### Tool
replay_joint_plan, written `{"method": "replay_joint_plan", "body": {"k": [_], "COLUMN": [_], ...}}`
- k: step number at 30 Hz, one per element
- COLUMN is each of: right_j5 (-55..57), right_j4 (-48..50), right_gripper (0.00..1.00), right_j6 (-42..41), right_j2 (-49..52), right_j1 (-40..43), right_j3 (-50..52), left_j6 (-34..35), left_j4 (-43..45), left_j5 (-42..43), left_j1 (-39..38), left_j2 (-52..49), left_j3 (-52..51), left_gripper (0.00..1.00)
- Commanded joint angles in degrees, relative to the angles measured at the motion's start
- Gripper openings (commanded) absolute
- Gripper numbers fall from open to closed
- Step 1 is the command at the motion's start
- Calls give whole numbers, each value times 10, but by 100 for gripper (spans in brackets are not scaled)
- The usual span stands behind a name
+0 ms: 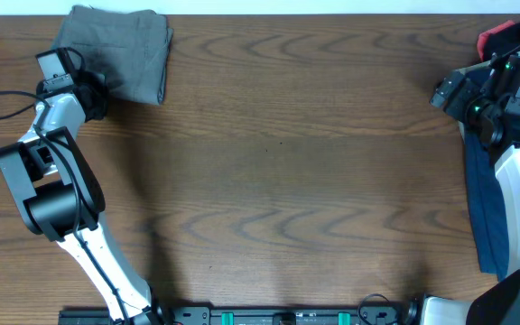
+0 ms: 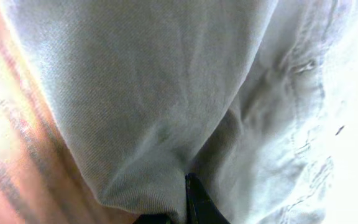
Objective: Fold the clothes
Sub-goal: 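Release and press the shorts flat with the left gripper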
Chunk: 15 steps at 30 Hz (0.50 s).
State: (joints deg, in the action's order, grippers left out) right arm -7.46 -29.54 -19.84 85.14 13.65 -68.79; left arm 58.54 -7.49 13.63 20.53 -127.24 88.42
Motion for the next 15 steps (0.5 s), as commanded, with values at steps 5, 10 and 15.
{"method": "replay_joint_plan", "body": {"k": [5, 10, 15], "right_j5": [2, 2, 2], "right_j4": [0, 0, 0], "right_gripper": [99, 99, 99], "right_j6": [10, 10, 10], "right_j2": [3, 3, 3], "right_j1": [1, 1, 1], "right_j3": [-8, -8, -8], "left_j6": [2, 2, 2], "left_j4": [45, 50, 51], "left_j5": [-12, -12, -12], "left_j1": [-1, -1, -1], "left_j2": [-24, -31, -35], "left_j3": [-2, -2, -2], "left_gripper": [7, 7, 25]}}
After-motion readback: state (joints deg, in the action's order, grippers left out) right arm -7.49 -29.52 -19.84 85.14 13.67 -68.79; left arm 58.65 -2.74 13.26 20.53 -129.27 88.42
